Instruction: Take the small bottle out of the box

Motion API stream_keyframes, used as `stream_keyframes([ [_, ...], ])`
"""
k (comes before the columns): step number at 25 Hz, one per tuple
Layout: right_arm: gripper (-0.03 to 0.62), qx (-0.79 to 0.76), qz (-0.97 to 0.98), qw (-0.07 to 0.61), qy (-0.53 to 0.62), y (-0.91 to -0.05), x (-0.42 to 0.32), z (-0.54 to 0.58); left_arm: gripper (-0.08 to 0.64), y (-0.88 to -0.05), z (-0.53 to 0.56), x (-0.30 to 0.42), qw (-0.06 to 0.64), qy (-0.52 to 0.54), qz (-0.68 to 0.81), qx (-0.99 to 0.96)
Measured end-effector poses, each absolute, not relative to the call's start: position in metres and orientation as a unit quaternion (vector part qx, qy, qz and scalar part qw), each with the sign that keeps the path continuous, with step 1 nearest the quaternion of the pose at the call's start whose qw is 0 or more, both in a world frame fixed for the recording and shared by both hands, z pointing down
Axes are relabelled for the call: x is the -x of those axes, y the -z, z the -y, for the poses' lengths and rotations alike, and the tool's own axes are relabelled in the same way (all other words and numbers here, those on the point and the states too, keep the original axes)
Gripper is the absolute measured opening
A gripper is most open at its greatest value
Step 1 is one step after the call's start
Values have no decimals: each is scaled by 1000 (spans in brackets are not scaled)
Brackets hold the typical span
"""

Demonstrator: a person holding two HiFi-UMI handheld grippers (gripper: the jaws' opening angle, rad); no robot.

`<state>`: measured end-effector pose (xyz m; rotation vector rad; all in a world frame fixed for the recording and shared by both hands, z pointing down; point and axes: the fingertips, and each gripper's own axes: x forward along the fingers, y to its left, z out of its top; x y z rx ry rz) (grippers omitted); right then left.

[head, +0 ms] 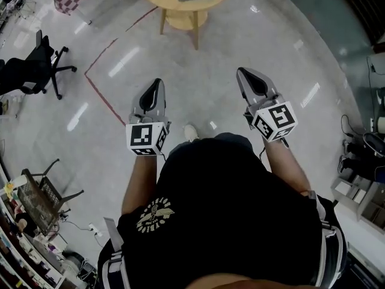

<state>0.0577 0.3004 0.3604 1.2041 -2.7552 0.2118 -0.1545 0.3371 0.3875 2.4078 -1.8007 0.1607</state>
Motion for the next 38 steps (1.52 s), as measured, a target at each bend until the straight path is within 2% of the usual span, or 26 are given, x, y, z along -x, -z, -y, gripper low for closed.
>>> stream_keyframes([
  [10, 8, -428, 898, 60, -82, -361, -57, -289, 0, -379, -308, 194, 70, -32, 628, -775],
  [19, 8, -445, 886, 64, -112, -385, -83, -254, 0, -407, -271, 178, 96, -63, 616, -779],
  [38, 8, -442, 889, 50, -112, -386, -87, -196, 0, -412, -213, 159, 95, -77, 608, -785],
])
